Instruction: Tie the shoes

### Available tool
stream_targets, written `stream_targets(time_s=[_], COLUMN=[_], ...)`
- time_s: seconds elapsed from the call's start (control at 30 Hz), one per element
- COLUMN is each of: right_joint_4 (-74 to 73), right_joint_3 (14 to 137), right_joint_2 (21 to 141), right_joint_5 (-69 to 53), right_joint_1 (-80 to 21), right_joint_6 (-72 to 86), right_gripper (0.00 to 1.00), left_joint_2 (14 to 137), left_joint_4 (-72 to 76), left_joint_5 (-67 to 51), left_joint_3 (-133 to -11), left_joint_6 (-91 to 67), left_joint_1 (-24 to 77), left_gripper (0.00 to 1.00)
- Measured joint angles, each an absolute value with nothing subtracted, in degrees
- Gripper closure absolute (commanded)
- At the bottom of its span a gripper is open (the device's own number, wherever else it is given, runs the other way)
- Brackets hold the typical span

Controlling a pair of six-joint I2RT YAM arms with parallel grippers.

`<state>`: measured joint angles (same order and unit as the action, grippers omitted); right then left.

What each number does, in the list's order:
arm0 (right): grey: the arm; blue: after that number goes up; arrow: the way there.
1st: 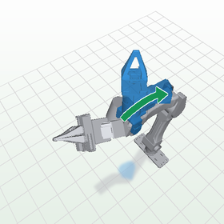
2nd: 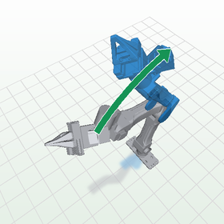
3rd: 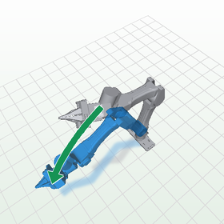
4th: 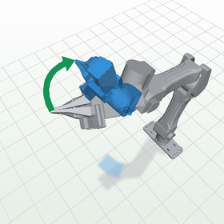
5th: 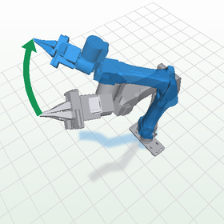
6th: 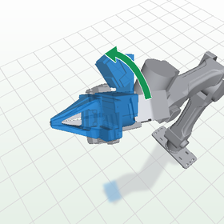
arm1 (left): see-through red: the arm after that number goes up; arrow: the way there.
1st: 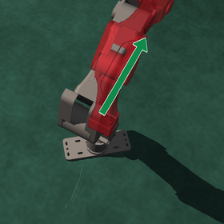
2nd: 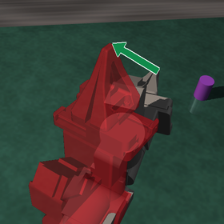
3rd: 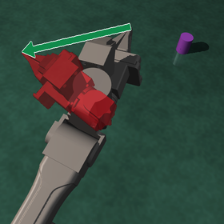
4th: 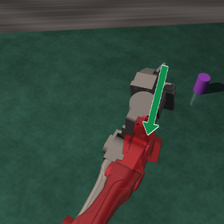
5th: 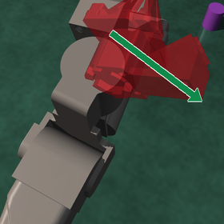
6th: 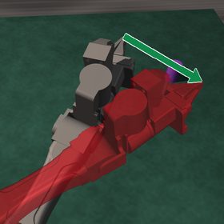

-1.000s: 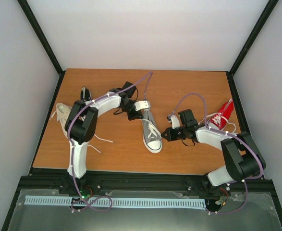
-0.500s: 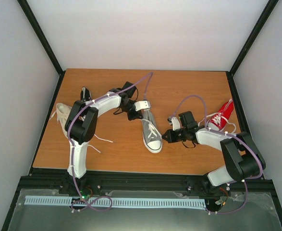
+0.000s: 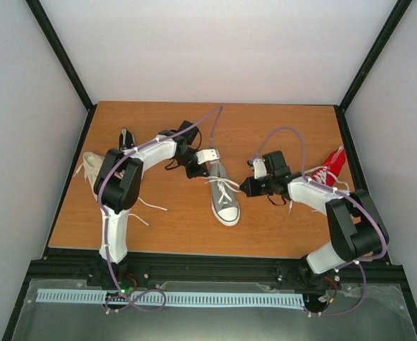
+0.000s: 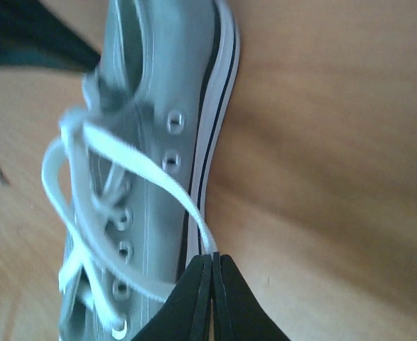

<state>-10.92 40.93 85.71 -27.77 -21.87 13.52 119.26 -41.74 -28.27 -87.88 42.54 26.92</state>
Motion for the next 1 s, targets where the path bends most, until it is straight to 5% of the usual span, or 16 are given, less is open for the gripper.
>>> stream_targets(time_s=[0.47, 0.67, 1.0], right_joint_4=[-10.5, -10.6, -14.0], right_joint_3=[51.2, 56.9, 58.7], right_joint_2=[94.8, 96.7, 93.7], right_joint_5=[-21.8, -21.1, -20.1], right_joint_1=[-21.5, -21.5, -22.5], right_joint_6=[13.4, 12.6, 10.8], right_gripper=[0.91, 0.60, 0.32], left_joint_2=[118.7, 118.7, 113.0], left_joint_4=[-43.5, -44.2, -50.6], left_joint_5=[-29.9, -29.8, -28.1], left_joint_3=[-86.1, -86.1, -87.5], left_joint_6=[41.6, 40.8, 41.0], left_joint_1=[26.3, 26.2, 25.8], left_gripper=[0.96, 0.46, 0.12])
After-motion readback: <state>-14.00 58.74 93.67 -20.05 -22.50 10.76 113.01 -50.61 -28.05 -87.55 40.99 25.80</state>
